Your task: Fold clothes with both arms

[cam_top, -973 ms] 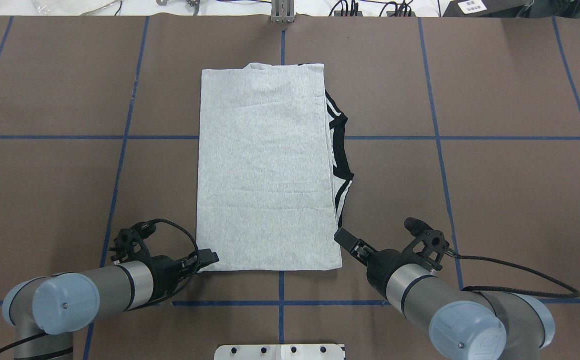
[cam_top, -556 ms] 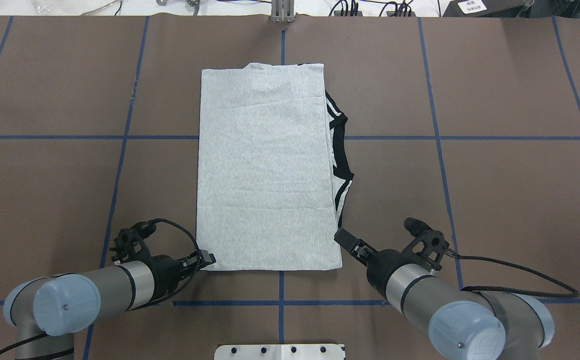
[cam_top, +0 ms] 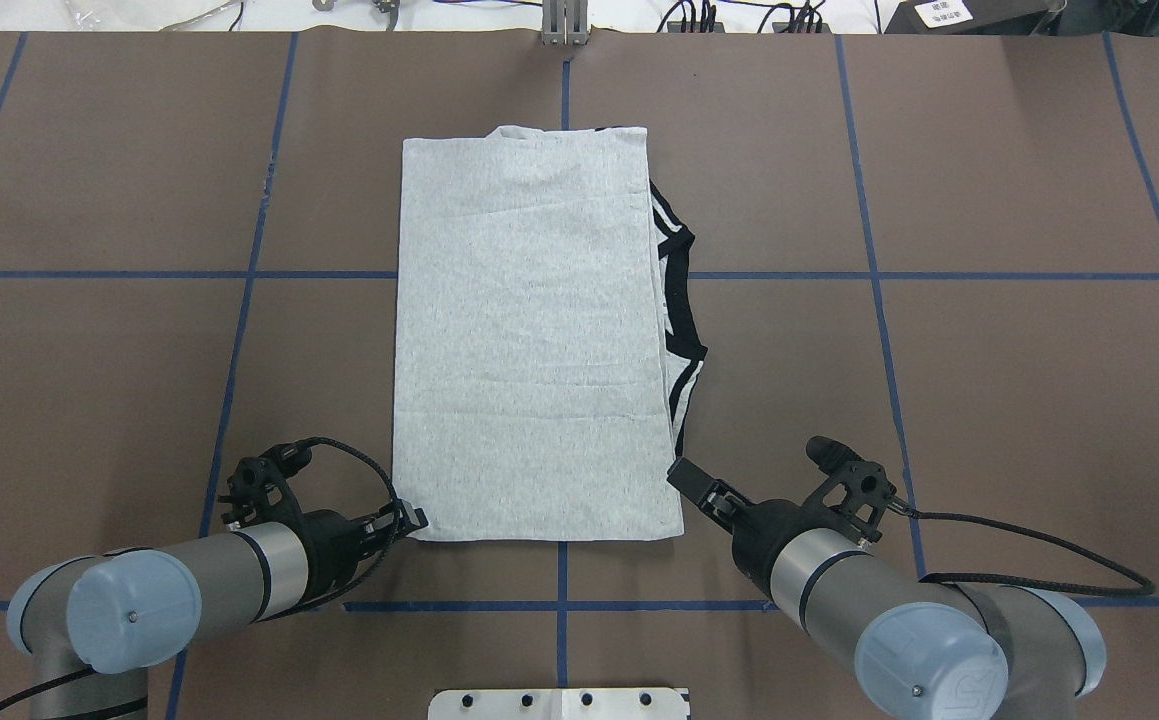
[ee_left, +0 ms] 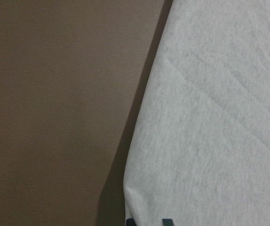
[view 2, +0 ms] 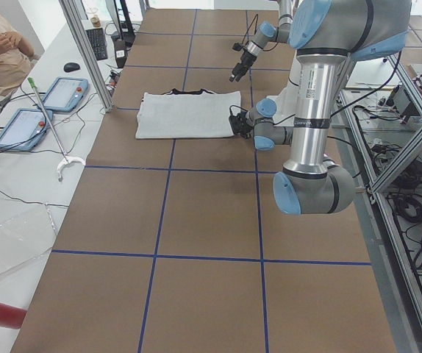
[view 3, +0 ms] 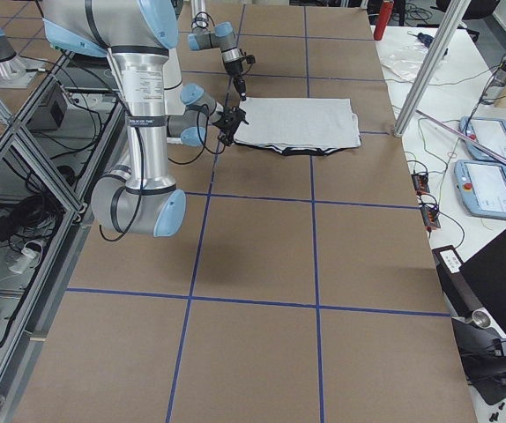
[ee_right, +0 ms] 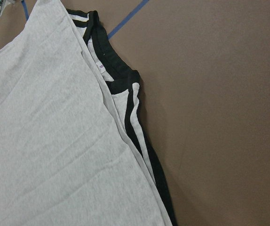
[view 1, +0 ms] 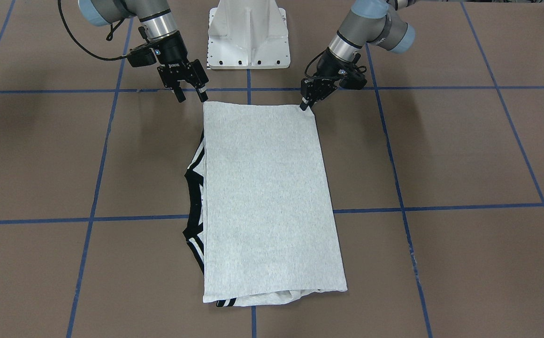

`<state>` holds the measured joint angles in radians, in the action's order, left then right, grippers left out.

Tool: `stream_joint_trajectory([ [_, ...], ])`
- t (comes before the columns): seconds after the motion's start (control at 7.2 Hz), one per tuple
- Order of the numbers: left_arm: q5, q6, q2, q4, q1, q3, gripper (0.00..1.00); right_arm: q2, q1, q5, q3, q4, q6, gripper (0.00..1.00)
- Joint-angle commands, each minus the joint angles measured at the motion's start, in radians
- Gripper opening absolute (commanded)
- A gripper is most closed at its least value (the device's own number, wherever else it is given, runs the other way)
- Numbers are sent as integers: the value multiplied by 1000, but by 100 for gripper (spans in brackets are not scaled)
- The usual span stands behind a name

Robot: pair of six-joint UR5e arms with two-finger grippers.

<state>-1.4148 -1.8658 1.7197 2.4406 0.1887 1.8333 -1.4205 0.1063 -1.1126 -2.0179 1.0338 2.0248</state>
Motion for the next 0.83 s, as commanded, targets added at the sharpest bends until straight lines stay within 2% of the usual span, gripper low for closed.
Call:
stream_joint_trajectory([
  [0.0, 14, -1, 0, 0, 0, 3, 0, 85, -2, 4, 16, 97, 63, 91],
  [0.28, 14, -1, 1, 2, 0, 4, 0, 185, 0, -3, 25, 246, 147, 86],
  [0.42, 16, 0, 1, 2, 0, 6, 0, 230, 7, -3, 62, 282, 207, 84],
  [0.69, 28, -1, 0, 3, 0, 7, 0, 249, 10, -3, 126, 281, 210, 84],
])
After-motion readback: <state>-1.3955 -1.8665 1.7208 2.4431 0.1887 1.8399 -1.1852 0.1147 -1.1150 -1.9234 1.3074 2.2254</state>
